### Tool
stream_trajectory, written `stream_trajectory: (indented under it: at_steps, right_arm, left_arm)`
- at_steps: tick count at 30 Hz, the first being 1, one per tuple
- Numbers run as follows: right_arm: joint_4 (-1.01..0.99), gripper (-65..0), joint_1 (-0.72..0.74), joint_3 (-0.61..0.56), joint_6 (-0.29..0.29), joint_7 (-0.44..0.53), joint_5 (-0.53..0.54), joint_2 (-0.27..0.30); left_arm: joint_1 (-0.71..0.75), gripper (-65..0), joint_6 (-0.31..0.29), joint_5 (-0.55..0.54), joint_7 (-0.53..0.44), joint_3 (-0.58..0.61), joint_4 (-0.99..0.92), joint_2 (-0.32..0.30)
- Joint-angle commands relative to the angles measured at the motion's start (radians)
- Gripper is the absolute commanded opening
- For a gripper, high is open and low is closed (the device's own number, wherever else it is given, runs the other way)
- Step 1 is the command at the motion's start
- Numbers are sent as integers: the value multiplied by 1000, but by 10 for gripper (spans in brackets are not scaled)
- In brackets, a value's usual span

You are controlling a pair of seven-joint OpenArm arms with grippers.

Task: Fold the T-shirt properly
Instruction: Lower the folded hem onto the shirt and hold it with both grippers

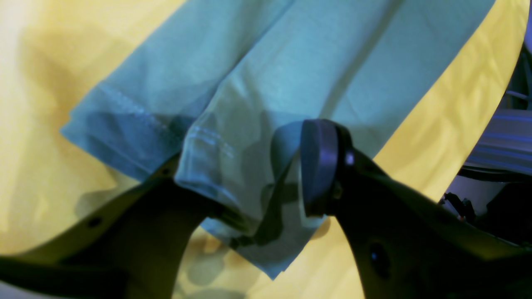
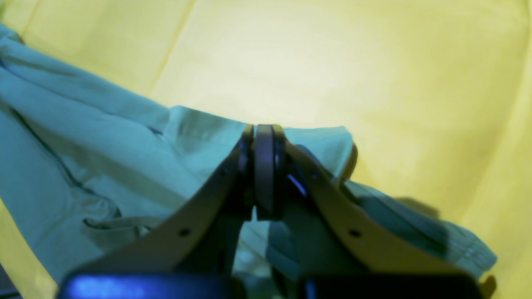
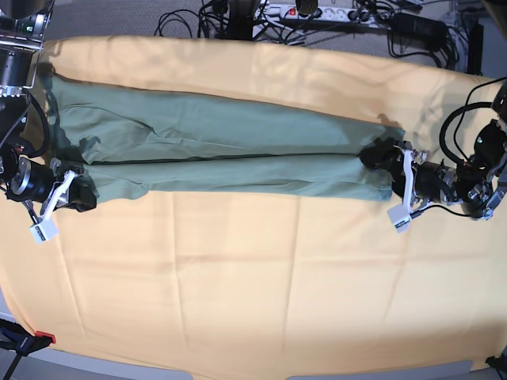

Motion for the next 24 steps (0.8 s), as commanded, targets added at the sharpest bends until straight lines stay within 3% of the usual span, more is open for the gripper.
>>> stream_trajectory:
  at_steps: [1, 4, 5, 6, 8, 9, 11, 16, 20, 24]
  right_arm:
    - [13, -630, 20, 10, 5, 20, -1, 23]
    - [13, -331, 20, 10, 5, 29, -27, 23]
    - [13, -249, 20, 10, 5, 45, -40, 23]
    - [13, -209, 20, 10, 0, 73, -59, 22]
    - [12, -204, 20, 10, -144, 114, -101, 21]
    - [12, -204, 20, 10, -180, 123, -119, 19]
    - [1, -205, 20, 10, -190, 124, -134, 13]
    - [-48, -220, 20, 10, -138, 78, -119, -15]
    - [-69, -250, 20, 10, -16, -7, 12, -24]
    - [-69, -266, 29, 10, 5, -8, 82, -21]
  left_arm:
    - [-23, -351, -8, -19, -16, -12, 9, -17]
    - [-23, -351, -8, -19, -14, -12, 9, -17]
    - [-23, -351, -8, -19, -15, -12, 9, -17]
    - [-23, -351, -8, -19, -14, -12, 9, -17]
    - [-23, -351, -8, -19, -14, -12, 9, -17]
    - [-23, -351, -8, -19, -14, -12, 9, -17]
    - [-23, -351, -8, -19, -18, -12, 9, -17]
    - [-23, -351, -8, -19, -18, -12, 8, -17]
    - [-23, -351, -8, -19, -18, -12, 9, -14]
    - [-23, -351, -8, -19, -18, -12, 9, -12]
